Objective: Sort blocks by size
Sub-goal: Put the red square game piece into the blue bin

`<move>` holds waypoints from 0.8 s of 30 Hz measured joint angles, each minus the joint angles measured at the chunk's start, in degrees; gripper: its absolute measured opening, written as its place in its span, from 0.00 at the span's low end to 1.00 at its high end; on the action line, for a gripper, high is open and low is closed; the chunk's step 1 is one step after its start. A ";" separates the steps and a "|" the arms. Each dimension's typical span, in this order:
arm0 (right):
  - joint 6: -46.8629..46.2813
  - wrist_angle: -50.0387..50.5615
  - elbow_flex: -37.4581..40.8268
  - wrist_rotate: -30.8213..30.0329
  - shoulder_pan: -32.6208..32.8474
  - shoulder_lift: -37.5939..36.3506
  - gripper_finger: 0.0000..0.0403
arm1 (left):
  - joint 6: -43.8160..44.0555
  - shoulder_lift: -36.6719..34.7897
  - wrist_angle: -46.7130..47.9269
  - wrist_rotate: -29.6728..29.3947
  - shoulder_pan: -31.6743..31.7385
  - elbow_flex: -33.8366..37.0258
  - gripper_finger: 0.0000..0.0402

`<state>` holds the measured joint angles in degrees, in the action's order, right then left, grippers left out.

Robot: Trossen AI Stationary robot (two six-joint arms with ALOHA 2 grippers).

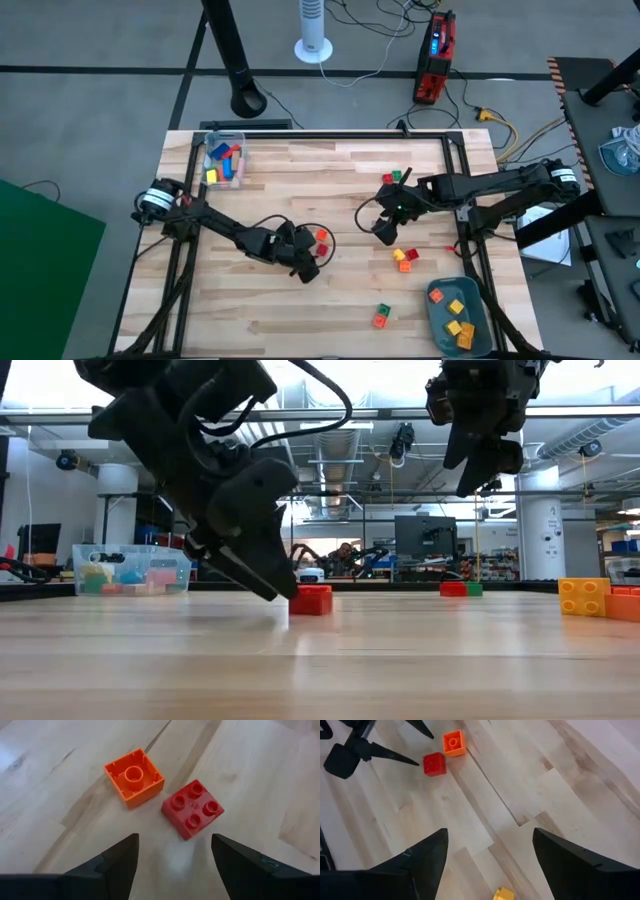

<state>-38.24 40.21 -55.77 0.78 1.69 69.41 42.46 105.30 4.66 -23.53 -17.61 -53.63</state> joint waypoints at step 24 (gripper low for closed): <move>3.01 0.22 0.04 2.26 -0.61 0.00 0.69 | -32.06 1.73 -12.21 5.07 2.37 -0.01 0.59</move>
<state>-35.23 40.43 -55.72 3.04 1.08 69.41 10.40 107.02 -7.55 -18.46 -15.23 -53.63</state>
